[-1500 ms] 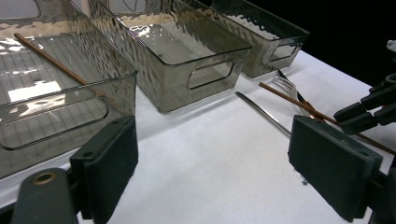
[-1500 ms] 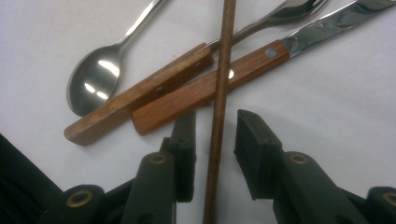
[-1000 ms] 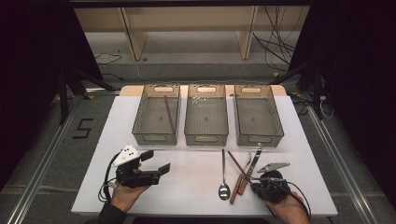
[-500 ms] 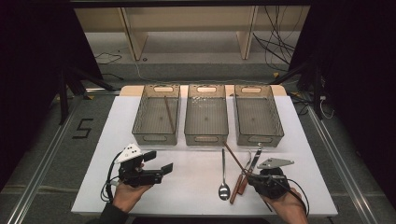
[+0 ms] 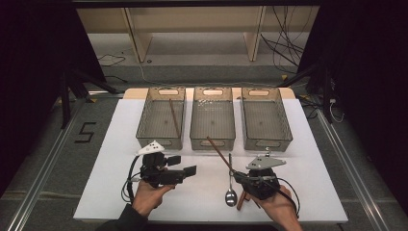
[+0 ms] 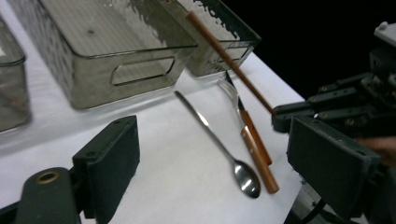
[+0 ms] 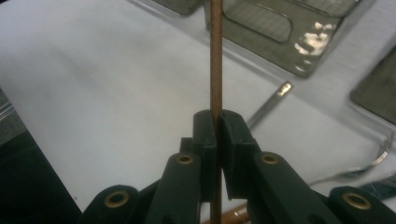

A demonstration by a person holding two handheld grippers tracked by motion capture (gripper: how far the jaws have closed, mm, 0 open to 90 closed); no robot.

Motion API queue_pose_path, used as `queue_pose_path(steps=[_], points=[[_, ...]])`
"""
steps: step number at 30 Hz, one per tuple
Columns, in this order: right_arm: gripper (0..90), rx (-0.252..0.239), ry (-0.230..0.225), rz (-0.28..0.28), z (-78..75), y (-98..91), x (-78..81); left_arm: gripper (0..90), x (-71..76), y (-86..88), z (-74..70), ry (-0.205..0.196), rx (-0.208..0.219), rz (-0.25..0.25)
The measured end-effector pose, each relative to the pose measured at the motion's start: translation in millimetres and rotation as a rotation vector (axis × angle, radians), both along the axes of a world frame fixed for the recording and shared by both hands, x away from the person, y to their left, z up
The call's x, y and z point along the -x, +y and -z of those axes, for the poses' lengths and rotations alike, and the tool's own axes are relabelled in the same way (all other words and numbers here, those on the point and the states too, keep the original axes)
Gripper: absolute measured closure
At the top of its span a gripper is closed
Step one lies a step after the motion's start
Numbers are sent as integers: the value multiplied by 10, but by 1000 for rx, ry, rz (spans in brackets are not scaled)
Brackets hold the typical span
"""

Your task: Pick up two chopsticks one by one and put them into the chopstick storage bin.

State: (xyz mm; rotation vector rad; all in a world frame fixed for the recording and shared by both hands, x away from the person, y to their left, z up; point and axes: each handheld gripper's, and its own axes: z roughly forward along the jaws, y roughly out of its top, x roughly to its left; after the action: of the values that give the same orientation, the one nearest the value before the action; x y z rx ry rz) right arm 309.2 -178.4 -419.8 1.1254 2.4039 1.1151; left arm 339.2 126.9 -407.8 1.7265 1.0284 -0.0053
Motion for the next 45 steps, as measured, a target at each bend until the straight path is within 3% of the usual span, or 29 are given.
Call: queue_pose_path(steps=[13, 24, 33, 45], points=[[854, -54, -64, -26, -80, 208, -6, 250, -206, -303, 29, 81, 85, 21], [854, -72, -87, -44, -96, 333, -10, 400, -242, -427, 59, 105, 132, 69], [854, -80, -95, -49, -92, 372, 6, 579, -253, -445, 80, 117, 199, 84], [855, -99, -112, -52, -100, 366, 19, 750, -269, -420, 121, 134, 233, 87]])
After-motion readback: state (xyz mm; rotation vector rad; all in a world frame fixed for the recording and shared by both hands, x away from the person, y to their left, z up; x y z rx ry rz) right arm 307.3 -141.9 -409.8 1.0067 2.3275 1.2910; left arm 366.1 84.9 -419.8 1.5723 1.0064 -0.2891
